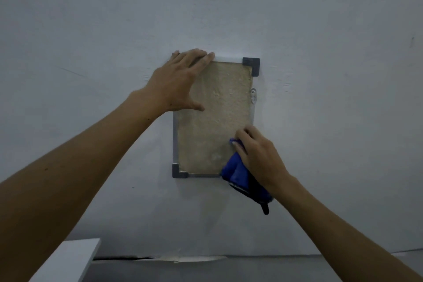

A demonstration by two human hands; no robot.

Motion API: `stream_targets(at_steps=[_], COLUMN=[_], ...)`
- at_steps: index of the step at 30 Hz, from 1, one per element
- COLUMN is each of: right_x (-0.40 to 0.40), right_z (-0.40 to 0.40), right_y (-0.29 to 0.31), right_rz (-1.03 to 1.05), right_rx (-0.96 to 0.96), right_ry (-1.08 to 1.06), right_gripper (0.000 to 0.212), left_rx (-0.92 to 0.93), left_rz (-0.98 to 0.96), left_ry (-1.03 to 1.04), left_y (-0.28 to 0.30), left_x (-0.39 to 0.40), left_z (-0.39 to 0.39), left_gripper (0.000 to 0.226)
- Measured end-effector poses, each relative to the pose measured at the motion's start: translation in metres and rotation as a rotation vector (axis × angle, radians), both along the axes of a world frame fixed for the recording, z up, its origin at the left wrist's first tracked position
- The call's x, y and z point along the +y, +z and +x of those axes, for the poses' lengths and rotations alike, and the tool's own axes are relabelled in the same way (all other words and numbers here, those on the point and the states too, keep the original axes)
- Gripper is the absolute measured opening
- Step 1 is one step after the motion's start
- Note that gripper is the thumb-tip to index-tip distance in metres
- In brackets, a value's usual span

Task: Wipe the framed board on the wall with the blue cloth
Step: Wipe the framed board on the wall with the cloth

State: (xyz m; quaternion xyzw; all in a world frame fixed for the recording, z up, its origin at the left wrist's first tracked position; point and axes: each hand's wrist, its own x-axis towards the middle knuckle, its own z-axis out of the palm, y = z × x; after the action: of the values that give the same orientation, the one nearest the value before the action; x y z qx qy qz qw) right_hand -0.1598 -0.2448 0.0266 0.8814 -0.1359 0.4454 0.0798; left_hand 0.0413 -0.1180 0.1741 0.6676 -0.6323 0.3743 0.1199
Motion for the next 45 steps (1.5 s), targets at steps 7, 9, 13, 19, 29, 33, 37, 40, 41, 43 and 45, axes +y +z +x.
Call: stream_targets(at_steps=[7, 9, 13, 19, 29, 33, 37, 40, 41, 43, 45], right_x=[0.003, 0.001, -0.002, 0.002, -0.004, 0.001, -0.002, -0.001, 0.0, 0.002, 0.005], right_z=[-0.004, -0.001, 0.004, -0.005, 0.002, -0.001, 0.005, 0.009, 0.009, 0.006, 0.003], right_y=[-0.036, -0.018, 0.01, -0.035, -0.01, -0.039, -0.005, 0.007, 0.003, -0.014, -0.03], right_rz=[-0.026, -0.021, 0.004, -0.044, -0.058, -0.119, -0.075, -0.051, -0.056, -0.068, -0.091], right_rx=[0.34, 0.213, -0.053, 0.374, 0.078, 0.458, 0.163, -0.006, 0.01, 0.144, 0.344], right_ry=[0.018, 0.006, 0.0, 0.035, 0.026, 0.024, 0.005, 0.017, 0.023, 0.045, 0.048], right_gripper=[0.012, 0.013, 0.013, 0.011, 0.011, 0.008, 0.014, 0.011, 0.011, 0.01, 0.01], left_rx=[0.012, 0.006, 0.013, 0.031, 0.023, 0.041, 0.038, 0.024, 0.022, 0.023, 0.024], left_rz=[-0.054, -0.069, -0.093, -0.092, -0.091, -0.085, -0.076, -0.07, -0.069, -0.069, -0.069], left_ry=[0.012, 0.01, 0.005, 0.002, 0.006, -0.003, -0.004, -0.006, -0.006, -0.008, -0.01], left_y=[-0.001, -0.002, -0.004, -0.001, 0.004, 0.004, 0.003, 0.002, 0.002, 0.002, 0.002], left_x=[0.004, 0.002, 0.001, 0.003, 0.005, 0.006, 0.007, 0.008, 0.009, 0.009, 0.009], left_z=[0.004, 0.005, 0.007, 0.007, 0.008, 0.009, 0.01, 0.012, 0.012, 0.013, 0.013], left_gripper=[0.12, 0.121, 0.12, 0.118, 0.115, 0.117, 0.12, 0.121, 0.122, 0.123, 0.124])
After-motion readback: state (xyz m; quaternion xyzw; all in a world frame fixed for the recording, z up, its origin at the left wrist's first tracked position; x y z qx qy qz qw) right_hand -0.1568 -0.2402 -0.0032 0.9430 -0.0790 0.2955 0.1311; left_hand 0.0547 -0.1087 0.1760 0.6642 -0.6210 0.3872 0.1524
